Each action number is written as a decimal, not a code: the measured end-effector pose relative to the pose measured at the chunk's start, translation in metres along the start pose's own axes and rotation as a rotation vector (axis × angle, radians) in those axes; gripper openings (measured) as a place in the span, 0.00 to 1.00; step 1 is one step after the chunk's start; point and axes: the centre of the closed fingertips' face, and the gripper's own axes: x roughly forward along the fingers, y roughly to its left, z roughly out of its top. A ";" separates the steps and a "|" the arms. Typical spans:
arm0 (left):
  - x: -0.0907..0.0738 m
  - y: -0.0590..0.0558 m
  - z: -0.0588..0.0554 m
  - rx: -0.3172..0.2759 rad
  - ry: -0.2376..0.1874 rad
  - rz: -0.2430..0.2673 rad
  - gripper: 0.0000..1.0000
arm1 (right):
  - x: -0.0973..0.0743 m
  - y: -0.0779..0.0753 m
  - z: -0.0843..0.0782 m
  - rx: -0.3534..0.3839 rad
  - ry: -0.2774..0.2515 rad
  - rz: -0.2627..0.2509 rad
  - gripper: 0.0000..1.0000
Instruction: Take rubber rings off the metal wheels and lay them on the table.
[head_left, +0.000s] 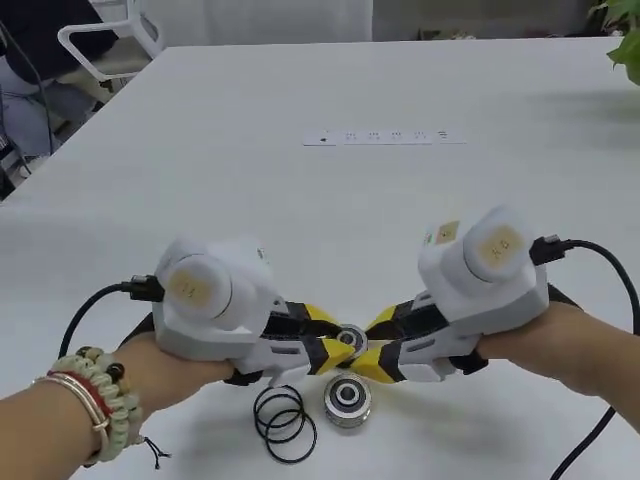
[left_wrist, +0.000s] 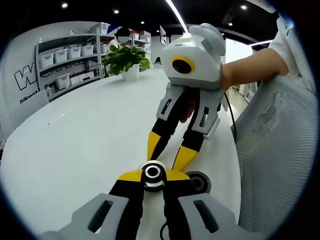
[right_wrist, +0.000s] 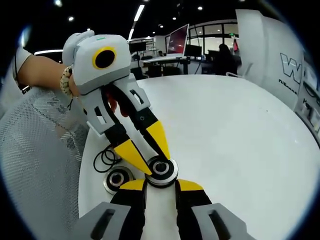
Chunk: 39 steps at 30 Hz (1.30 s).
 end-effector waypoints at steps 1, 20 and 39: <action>0.000 0.000 0.000 -0.009 0.000 0.000 0.09 | 0.000 0.000 0.000 -0.005 0.000 0.001 0.19; -0.001 -0.001 -0.001 -0.007 -0.007 -0.002 0.07 | -0.002 -0.002 -0.005 -0.052 0.035 0.000 0.00; -0.001 -0.003 -0.001 0.003 -0.007 -0.004 0.07 | -0.008 -0.009 -0.006 0.176 0.016 0.000 0.00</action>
